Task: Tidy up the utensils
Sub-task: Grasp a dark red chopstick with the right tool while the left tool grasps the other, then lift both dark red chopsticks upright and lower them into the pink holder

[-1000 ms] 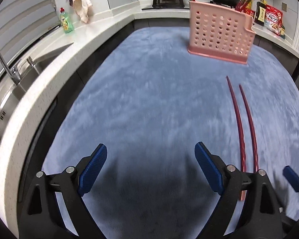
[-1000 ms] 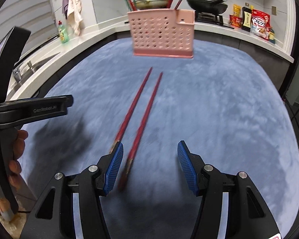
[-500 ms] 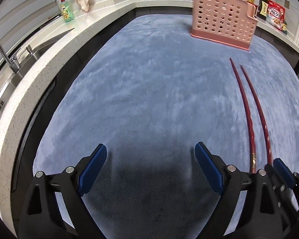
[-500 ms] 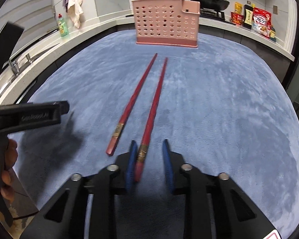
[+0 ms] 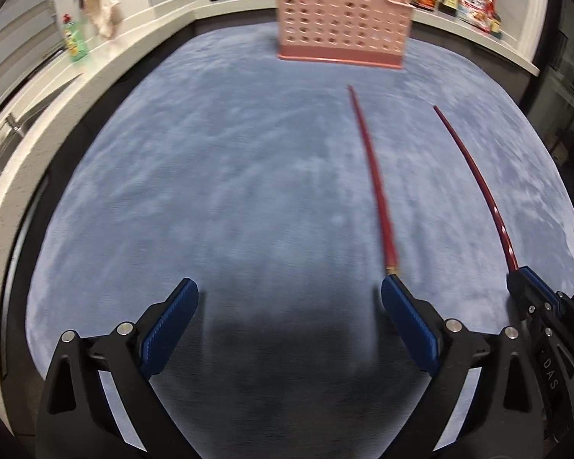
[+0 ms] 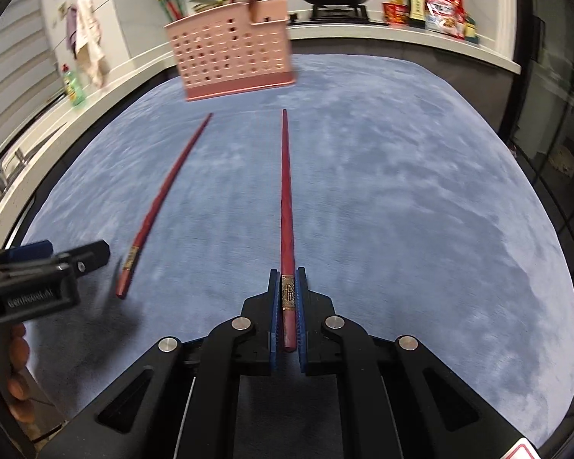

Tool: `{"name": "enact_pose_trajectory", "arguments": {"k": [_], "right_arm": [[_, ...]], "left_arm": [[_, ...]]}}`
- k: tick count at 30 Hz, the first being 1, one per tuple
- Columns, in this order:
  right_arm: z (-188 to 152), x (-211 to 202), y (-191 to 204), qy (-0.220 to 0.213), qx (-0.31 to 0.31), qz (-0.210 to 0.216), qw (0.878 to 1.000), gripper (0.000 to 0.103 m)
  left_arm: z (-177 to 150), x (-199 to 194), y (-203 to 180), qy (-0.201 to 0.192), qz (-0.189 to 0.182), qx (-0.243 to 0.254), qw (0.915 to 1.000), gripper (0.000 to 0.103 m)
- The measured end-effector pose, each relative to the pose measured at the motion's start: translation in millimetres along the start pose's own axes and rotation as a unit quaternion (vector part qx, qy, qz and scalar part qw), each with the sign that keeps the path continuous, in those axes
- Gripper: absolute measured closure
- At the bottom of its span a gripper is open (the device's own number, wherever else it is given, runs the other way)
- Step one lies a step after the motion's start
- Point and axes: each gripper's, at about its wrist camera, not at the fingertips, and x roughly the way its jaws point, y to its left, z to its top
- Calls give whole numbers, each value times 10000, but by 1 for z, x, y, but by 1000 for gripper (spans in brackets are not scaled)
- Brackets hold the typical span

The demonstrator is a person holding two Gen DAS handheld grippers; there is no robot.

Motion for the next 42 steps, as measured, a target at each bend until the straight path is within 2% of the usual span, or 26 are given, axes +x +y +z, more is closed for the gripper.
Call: {"name": "enact_pose_trajectory", "arguments": {"k": [6,11,21,24,29,34,42], "right_arm": [[-2,0,-5,2,55,53,10000,96],[-4,0,-6,2,72,103,9999,96],[-3,1,-6,1,40,119,9999,96],[-3,1,-7,3,53,126,9999,96],[-2,1,-7,29,62,130,9999,96],[-3,-2,-7,53,102,165,9998,96],[1,-21,-7,-65,125,266,9995,96]], "left_arm": [[-2,8,-16,1,-36,86,10000,11],[-2,16,-15,17,-107,-56,9999,11],[-3,16,-17,35,-40,7,10000,10],[-4,12,-19,-22,-138,86,9999,24],[-4,4,-15,-59,-466,107,9988,63],[-3,3,-2,40,-802,-103,9967,93],[-3,-18,4,17,-1035,-56,9946,94]]}}
